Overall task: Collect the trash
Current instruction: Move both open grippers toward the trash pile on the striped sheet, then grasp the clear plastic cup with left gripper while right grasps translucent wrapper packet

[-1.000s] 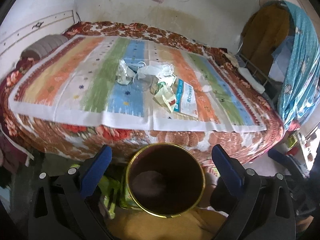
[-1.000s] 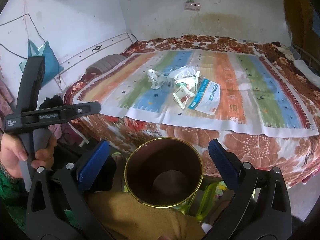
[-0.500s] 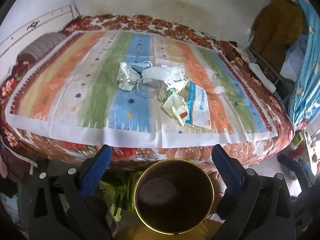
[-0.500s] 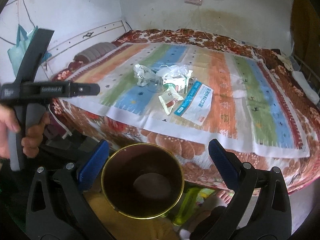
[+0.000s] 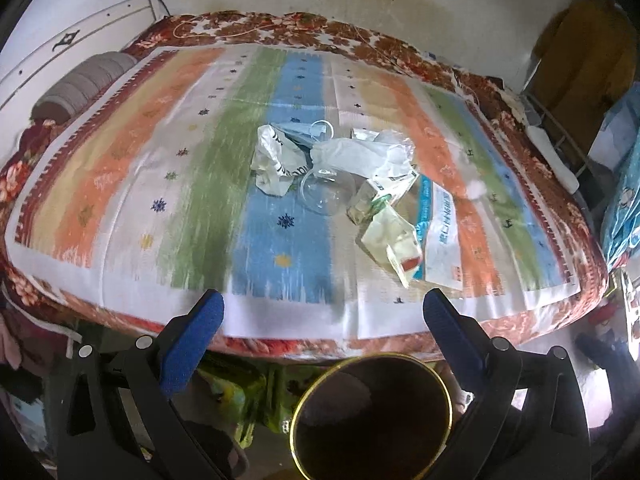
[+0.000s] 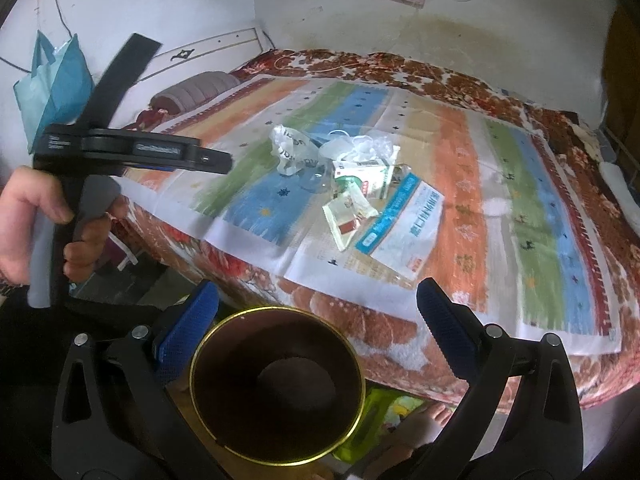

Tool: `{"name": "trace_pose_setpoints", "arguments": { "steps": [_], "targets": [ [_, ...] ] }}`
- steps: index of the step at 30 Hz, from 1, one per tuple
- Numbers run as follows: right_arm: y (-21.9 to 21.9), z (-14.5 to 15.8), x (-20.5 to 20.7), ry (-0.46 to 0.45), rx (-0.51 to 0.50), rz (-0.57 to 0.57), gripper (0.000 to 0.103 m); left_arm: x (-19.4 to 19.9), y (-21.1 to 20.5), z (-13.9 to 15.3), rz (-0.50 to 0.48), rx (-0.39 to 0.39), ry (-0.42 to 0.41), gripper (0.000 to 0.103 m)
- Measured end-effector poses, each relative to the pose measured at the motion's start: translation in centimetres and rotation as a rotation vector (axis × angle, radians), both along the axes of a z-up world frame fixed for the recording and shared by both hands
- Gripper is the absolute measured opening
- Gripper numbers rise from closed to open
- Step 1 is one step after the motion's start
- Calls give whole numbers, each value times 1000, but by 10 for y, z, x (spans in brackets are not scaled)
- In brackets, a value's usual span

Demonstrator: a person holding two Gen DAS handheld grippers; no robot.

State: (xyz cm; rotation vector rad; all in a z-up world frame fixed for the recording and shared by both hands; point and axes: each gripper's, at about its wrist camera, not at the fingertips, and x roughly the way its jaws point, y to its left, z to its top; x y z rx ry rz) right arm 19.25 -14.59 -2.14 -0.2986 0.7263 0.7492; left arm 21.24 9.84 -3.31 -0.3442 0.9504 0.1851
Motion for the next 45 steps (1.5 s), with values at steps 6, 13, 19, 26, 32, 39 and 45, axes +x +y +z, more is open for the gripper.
{"name": "trace_pose_setpoints", "arguments": {
  "steps": [6,13,19,26,32,39,45],
  "targets": [
    [21,-8,23,9,-37,15,94,23,12,-11,-4,-34,5,96],
    [42,-20,41,-4,-90,34,94,46,22,-22,-11,-64,24,95],
    [56,-34,61,16,-128,46,93,64,39,-32,14,-98,32,94],
    [71,-45,85,46,-143,59,89,87,48,-49,-4,-127,36,86],
    [85,-56,104,59,-158,61,86,106,55,-65,-36,-148,49,76],
    [93,-69,124,89,-179,49,78,121,74,-86,-12,-233,64,55],
    [102,-79,142,113,-190,48,69,135,86,-95,15,-312,39,49]
  ]
}}
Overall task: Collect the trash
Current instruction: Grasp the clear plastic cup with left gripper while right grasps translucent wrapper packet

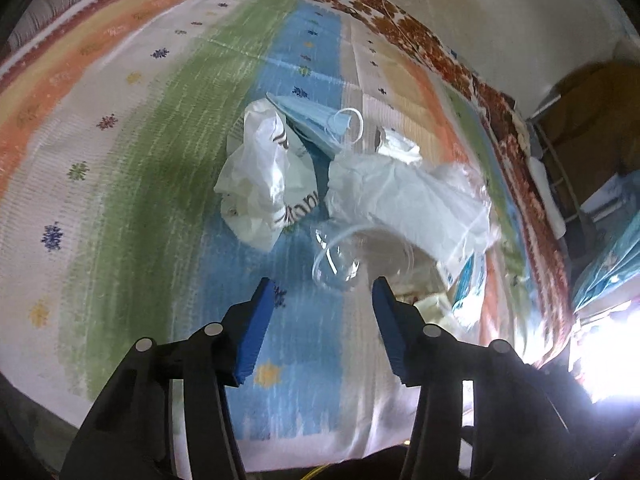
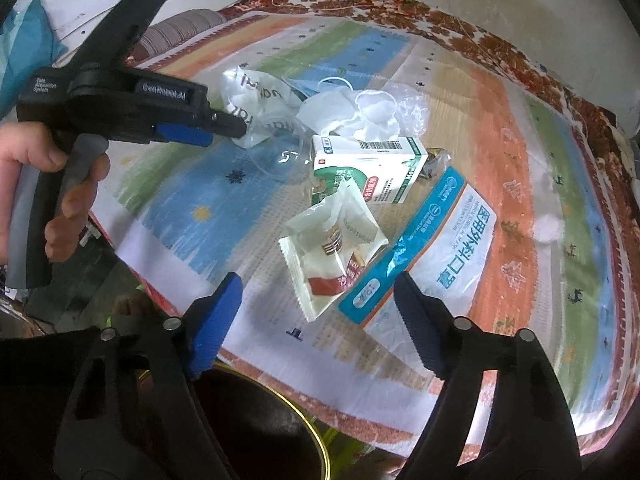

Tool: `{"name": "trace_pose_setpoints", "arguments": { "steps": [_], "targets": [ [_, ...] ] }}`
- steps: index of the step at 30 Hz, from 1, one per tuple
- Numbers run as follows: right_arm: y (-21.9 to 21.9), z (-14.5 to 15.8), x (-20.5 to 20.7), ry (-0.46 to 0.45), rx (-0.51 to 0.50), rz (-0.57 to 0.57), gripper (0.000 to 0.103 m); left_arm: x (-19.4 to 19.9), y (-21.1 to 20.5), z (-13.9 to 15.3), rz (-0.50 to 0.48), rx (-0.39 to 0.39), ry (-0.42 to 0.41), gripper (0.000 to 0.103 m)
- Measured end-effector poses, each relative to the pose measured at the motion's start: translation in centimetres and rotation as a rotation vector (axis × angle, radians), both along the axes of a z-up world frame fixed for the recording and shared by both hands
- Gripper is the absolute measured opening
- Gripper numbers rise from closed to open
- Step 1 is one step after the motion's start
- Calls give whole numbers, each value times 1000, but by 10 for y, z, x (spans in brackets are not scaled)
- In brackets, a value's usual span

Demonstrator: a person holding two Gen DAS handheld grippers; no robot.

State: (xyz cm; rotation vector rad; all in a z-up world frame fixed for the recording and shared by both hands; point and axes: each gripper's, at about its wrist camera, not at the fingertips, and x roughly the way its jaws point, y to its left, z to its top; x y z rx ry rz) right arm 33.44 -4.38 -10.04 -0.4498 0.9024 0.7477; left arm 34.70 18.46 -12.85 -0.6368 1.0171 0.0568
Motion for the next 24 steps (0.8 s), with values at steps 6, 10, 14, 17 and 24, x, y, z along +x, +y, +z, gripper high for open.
{"name": "trace_pose_setpoints", "arguments": {
  "steps": [6,10,14,17,24],
  "targets": [
    [9,-11,16,47,-4,19,54,18,2,-8,-23,42,3,48],
    [14,-22,21,64,-23,37,42,28,0,-18,-41,39,7,44],
    [15,-30,25,63,-33,33,21,36,-9,-21,-70,76,8,39],
    [15,-33,26,72,-25,37,9,40,-15,-21,-75,98,5,21],
    [6,-33,35,119,10,3,2,32,-14,-13,-45,113,-2,7]
  ]
}}
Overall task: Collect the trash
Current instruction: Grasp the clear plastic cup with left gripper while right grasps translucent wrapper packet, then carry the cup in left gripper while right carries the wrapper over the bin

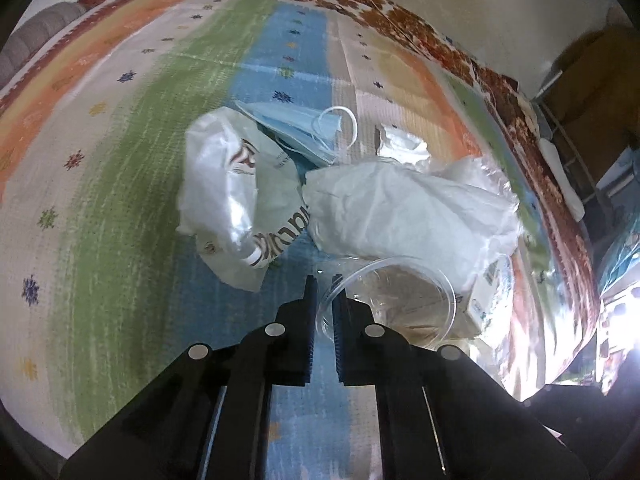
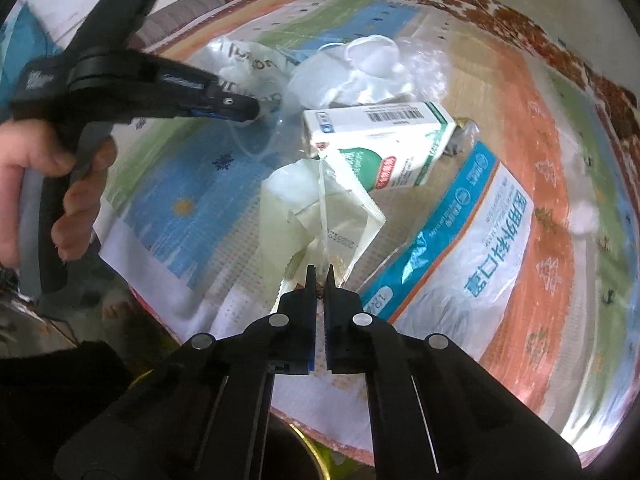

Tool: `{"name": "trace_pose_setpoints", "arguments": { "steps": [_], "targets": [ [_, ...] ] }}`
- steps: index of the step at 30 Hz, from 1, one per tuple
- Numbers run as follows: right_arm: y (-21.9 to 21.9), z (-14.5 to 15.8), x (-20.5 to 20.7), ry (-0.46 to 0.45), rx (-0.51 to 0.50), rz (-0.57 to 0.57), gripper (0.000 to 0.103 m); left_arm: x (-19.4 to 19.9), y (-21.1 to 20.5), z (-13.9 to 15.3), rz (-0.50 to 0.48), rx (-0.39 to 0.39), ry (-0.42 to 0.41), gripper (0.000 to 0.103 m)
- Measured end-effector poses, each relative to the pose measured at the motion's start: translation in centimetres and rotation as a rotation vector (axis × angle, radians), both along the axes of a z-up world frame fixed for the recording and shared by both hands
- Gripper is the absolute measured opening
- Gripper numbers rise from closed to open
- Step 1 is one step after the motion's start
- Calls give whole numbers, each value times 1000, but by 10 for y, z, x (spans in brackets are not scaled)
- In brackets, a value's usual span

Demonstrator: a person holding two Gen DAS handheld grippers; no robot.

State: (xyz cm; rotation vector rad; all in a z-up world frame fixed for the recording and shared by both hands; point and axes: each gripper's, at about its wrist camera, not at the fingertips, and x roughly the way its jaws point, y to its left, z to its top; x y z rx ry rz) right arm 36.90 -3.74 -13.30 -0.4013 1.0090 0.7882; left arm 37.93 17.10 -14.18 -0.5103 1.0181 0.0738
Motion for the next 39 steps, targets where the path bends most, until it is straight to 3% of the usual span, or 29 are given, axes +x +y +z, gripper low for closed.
{"name": "trace_pose_setpoints", "arguments": {
  "steps": [6,13,30,39],
  "targets": [
    [-21,20,-5,16,43,-41,2,-22,-1,12,17,39,38,6],
    [-43,51,-25,-4,89,-77,2,-46,-4,43,-6,67,12,6],
    [-79,95,-78,-10,162,-94,2,-90,-30,73,-14,102,-3,6],
    [-104,103,-105,16,205,-133,2,-118,-52,112,-55,92,-92,6]
  ]
}}
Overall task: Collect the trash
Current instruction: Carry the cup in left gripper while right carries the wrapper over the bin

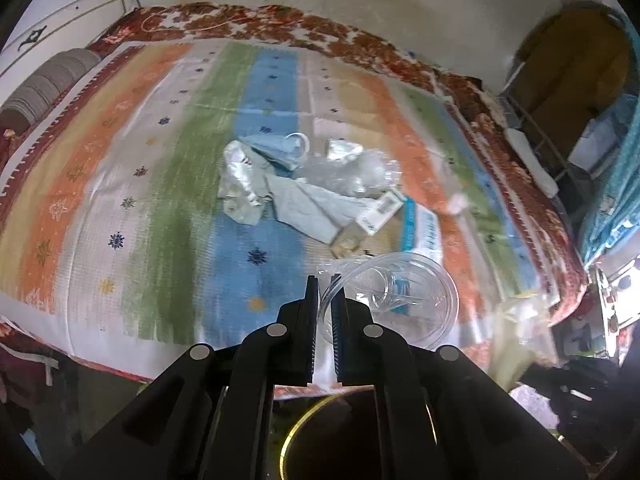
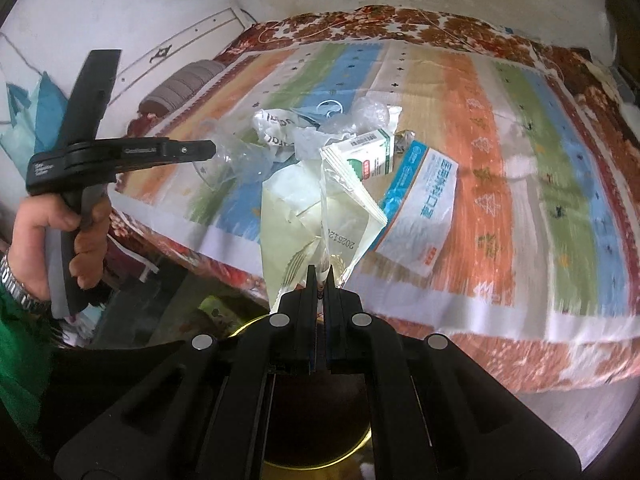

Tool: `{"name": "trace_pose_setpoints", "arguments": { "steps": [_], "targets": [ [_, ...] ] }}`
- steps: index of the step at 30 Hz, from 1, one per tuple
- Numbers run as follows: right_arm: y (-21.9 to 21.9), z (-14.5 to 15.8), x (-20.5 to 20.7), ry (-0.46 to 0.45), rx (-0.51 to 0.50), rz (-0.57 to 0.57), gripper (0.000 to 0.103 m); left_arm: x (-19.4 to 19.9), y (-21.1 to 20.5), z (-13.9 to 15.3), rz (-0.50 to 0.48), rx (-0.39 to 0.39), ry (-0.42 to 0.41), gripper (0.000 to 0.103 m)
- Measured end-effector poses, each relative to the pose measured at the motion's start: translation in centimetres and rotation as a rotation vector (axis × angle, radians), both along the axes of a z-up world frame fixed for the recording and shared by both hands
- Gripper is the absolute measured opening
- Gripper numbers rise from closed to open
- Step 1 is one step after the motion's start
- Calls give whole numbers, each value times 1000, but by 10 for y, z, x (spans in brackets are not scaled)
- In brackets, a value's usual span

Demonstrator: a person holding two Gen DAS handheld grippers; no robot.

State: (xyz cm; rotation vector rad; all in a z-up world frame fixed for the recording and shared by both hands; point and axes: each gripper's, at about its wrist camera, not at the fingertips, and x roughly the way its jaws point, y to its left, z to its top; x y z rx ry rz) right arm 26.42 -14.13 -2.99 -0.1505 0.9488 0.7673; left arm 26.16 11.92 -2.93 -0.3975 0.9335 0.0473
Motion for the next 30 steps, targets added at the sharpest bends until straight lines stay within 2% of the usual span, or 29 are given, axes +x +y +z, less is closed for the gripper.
{"name": "trace_pose_setpoints", "arguments": {
  "steps": [2,5,9,12,18,23,27,30],
  "targets": [
    [-3,1,-8,0,4,-18,2,-10,-8,15,-22,10,-51,6],
    [-11,2,-18,4,37,-40,2,-24,-18,28,-29,-11,-76,6],
    [-22,1,-30,-1,21,-72,2,-41,-35,35,-49,-16,-88,6],
    [-28,2,-40,-3,30,-85,2,-52,-44,37,-50,-19,-91,6],
    [-36,3,-62,-24,32,-93,2,-70,-55,33,-31,-74,-58,6],
    [-40,1,-75,-29,36,-80,2,-89,-70,32,-32,-69,-61,6],
    [-45,-2,-85,-26,42,-78,2,-106,-72,32,8,-26,-69,6],
    [-48,-4,-92,-24,45,-76,2,-116,-70,30,19,-41,-67,6]
  ]
}}
